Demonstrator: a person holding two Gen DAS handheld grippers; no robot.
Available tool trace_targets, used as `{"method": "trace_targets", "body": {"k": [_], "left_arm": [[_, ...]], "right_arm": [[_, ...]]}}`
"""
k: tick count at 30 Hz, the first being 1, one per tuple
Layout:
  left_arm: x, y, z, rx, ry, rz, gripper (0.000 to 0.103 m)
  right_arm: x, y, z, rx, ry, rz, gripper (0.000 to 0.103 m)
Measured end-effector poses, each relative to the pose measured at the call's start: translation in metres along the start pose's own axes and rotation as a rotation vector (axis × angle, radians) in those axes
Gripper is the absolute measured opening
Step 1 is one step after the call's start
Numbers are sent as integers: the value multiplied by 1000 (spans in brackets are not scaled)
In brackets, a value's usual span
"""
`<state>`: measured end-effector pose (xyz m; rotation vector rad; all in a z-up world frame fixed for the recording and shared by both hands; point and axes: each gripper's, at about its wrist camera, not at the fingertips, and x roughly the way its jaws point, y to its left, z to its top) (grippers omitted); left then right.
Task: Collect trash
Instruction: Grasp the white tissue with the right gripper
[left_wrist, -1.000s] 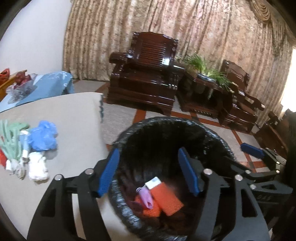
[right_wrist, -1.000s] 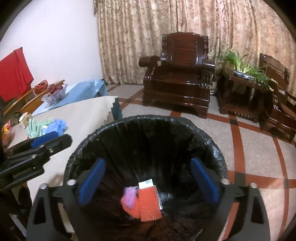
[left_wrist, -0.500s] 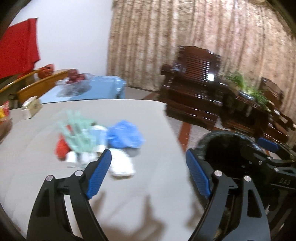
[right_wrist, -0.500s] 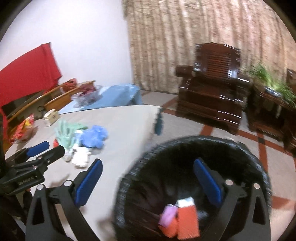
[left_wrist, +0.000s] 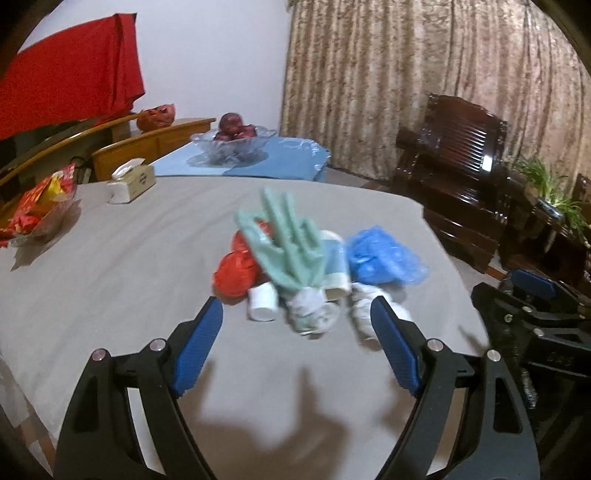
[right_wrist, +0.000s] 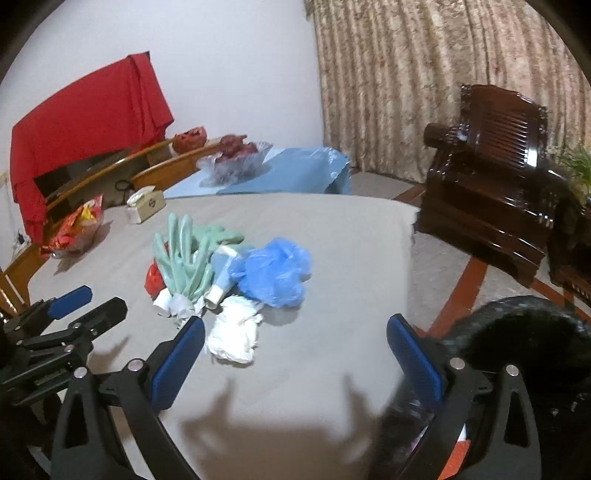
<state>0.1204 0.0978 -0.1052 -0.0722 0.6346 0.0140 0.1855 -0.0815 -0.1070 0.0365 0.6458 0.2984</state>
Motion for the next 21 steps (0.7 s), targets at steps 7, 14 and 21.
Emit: {"method": "trace_targets", "body": {"k": [7, 14, 21], "left_arm": [[17, 23, -2, -36, 19, 31, 78], [25, 37, -3, -58, 23, 46, 78], [32, 35, -5, -66, 35, 35, 78]], "right_arm": [[47, 26, -6, -29, 55, 15, 94], [83, 42, -7, -48, 147, 20, 84], [102, 38, -11, -29, 232, 34, 64]]}}
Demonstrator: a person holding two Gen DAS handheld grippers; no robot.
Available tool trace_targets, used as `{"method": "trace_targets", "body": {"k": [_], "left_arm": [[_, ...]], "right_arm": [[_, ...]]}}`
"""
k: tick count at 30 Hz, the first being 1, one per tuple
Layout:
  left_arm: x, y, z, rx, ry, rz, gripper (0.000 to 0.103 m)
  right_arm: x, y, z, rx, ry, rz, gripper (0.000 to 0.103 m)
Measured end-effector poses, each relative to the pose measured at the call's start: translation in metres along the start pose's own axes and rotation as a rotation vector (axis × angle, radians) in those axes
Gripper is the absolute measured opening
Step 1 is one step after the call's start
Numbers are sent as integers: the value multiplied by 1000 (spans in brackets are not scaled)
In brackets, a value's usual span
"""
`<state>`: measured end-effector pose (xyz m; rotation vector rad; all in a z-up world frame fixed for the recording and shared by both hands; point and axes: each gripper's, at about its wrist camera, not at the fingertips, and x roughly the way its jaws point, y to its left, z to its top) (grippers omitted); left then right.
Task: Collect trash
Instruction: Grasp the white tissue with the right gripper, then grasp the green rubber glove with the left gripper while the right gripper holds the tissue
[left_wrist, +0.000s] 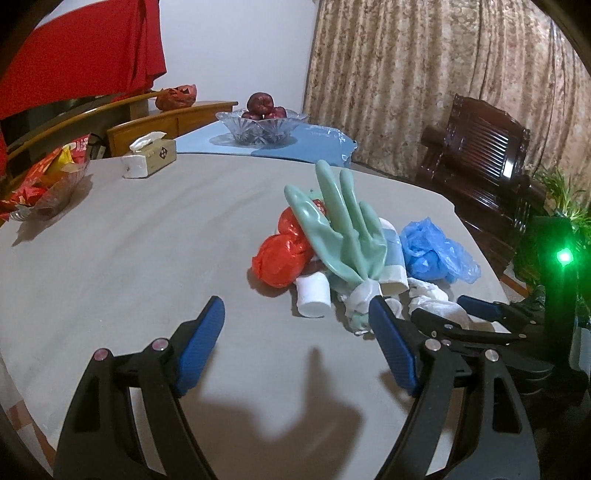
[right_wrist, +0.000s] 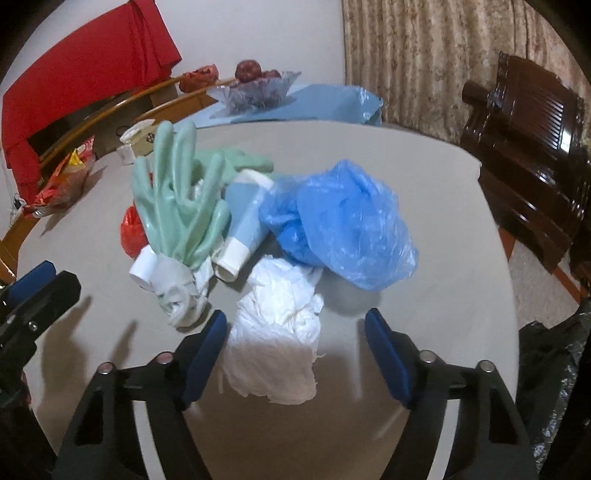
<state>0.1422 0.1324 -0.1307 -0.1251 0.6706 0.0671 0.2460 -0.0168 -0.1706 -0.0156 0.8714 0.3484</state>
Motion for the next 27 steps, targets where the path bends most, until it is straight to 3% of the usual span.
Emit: {"method": "trace_targets", "body": {"k": [2, 5, 7, 18, 27], "left_arm": [[1, -1, -1, -1, 0, -2, 77], [2, -6, 0, 3, 1, -8, 77], [2, -9, 1, 8, 2, -12, 76], [16, -41, 5, 38, 17, -57, 67], [48, -58, 24, 36, 15, -32, 60]], "right_arm": [[1, 1, -1, -7, 8, 11, 56], [-4, 4, -3, -21, 7, 39, 34], [-10, 4, -4, -19, -1, 53, 29], [-61, -21, -6, 5, -77, 50, 29], [-69, -39, 1, 23, -111, 24, 29]]}}
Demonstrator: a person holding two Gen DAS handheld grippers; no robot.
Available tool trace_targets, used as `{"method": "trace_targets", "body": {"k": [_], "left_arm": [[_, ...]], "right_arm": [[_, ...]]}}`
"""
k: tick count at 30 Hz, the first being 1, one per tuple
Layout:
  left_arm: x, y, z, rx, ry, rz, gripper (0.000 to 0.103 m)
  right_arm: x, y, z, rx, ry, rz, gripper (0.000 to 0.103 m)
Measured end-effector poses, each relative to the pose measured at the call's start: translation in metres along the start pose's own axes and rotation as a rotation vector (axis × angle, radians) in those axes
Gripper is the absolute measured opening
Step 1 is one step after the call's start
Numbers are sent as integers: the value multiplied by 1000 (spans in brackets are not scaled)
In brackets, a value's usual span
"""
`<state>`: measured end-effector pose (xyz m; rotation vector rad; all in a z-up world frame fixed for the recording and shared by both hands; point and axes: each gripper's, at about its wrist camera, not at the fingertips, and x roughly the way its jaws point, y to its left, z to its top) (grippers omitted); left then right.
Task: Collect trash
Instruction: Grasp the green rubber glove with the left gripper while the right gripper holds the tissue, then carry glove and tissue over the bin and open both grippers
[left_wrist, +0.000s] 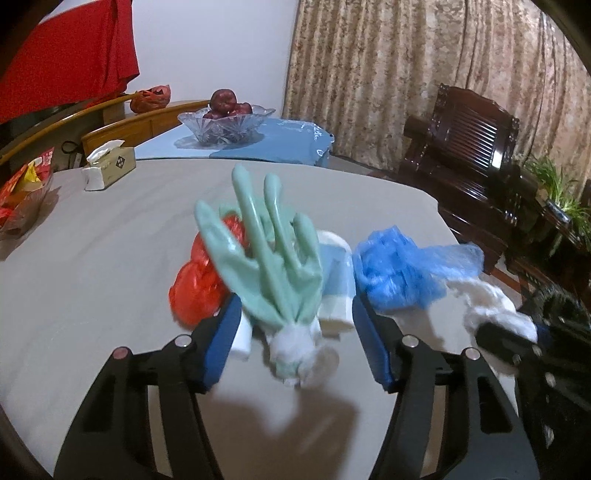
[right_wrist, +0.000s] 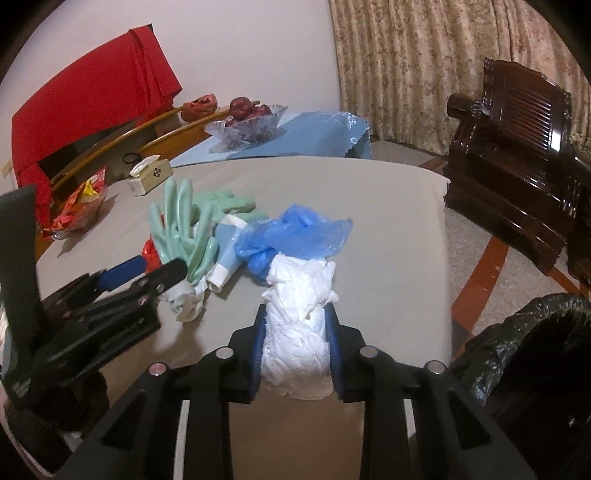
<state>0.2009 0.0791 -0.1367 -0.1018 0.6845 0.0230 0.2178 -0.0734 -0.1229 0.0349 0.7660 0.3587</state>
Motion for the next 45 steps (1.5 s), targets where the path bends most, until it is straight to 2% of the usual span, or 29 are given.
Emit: {"method": "trace_targets", "body": {"k": [2, 7, 13, 33, 45], "left_arm": [[7, -1, 4, 0, 5, 9, 56], [22, -1, 8, 5, 33, 8, 31], [10, -3, 6, 15, 15, -8, 12], [-80, -30, -11, 25, -27, -124, 9], [-110, -84, -21, 113, -33, -238, 9]], "right_arm": [[2, 1, 1, -6, 0, 3, 29], [2, 3, 1, -24, -1, 7, 29], [-2, 5, 0, -31, -9, 9, 29], [-63, 4, -6, -31, -97, 13, 29], [-115, -28, -25, 17, -133, -69, 29]]}}
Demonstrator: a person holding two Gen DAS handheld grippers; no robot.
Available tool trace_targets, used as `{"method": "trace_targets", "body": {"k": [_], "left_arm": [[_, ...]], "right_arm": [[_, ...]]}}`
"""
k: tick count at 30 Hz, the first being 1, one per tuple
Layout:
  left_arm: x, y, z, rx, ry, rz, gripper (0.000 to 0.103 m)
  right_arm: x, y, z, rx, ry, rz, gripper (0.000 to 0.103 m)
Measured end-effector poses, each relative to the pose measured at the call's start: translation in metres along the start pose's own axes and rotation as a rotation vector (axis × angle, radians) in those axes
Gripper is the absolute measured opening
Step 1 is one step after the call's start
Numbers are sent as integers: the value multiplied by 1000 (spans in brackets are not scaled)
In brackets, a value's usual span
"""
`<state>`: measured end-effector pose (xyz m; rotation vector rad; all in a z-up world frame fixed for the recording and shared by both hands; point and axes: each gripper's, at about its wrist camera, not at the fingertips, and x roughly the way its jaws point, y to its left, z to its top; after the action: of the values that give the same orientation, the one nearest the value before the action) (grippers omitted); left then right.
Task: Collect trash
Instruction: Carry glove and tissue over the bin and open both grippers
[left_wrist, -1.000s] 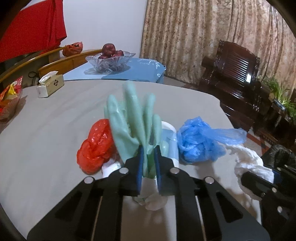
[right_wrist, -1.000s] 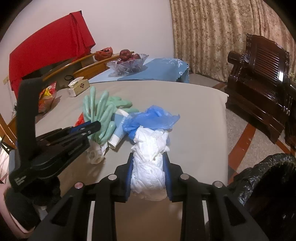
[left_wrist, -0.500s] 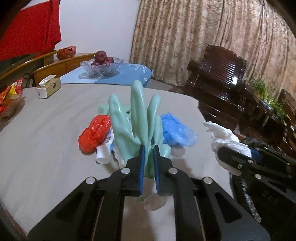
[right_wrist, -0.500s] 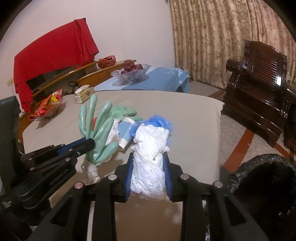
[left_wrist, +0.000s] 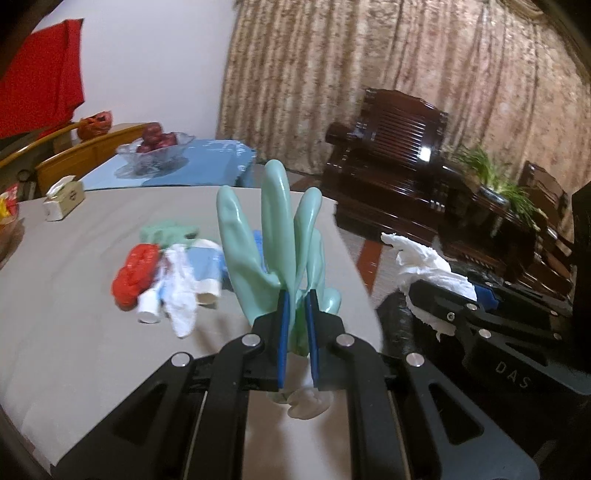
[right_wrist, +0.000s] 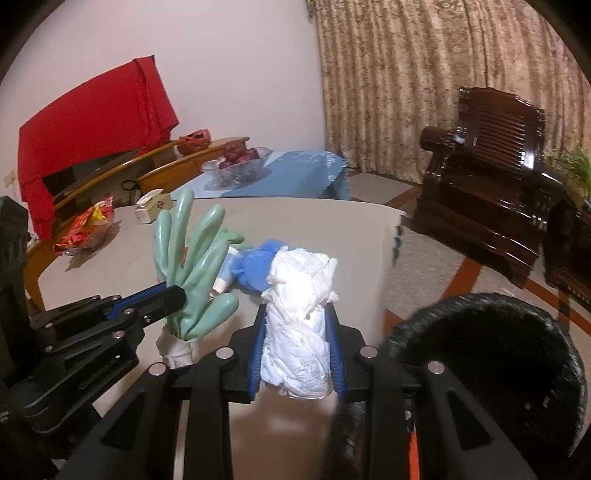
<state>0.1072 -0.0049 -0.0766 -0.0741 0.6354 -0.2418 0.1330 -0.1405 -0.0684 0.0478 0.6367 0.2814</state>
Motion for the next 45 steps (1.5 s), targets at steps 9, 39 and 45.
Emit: {"method": "trace_targets", "body": {"k": [9, 39, 45], "left_arm": [[5, -56, -4, 65, 17, -114, 9], [60, -171, -25, 190, 114, -347, 51], [52, -141, -17, 159, 80, -282, 65]], "right_arm": [[-40, -45, -16, 66, -16, -100, 29], [-96, -150, -67, 237, -10, -405, 78], [-97, -144, -59, 227, -38, -399, 97]]}}
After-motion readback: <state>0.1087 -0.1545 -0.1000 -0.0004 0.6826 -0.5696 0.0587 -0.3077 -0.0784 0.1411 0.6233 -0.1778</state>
